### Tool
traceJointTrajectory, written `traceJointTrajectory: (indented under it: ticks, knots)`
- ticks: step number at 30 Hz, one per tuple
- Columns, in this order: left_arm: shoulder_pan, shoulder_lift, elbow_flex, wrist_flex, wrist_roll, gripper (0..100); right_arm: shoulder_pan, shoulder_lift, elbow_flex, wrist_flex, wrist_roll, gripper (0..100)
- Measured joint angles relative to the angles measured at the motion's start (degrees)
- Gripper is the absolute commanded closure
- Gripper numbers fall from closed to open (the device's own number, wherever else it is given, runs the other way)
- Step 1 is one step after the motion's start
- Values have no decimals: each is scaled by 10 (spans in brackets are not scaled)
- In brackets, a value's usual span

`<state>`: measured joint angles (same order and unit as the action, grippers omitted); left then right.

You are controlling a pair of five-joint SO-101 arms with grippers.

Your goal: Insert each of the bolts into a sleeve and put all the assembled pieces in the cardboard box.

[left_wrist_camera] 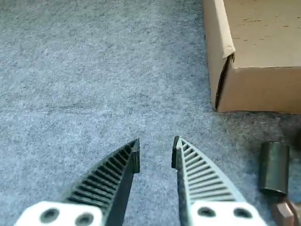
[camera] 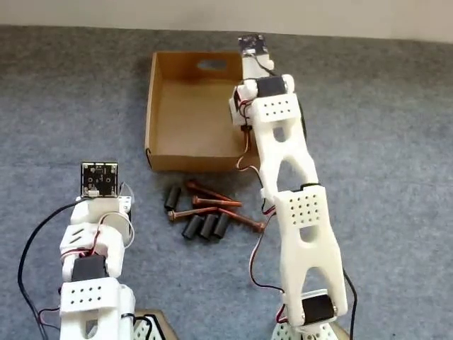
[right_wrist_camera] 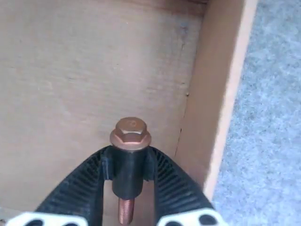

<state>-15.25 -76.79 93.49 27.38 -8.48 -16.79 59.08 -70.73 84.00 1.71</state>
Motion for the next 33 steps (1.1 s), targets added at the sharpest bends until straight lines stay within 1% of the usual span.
traceJointTrajectory:
  ticks: [11, 26, 31, 33]
  knots:
    - [0, 0, 0, 0, 0, 864, 0, 0, 33, 0, 0, 992]
    - [0, 0, 0, 0, -1, 864, 0, 0, 33, 0, 0, 992]
    - [0, 0, 0, 0, -1, 864, -1, 33, 33, 0, 0, 991]
    - [0, 0, 0, 0, -1, 864, -1, 47, 32, -2, -1, 966]
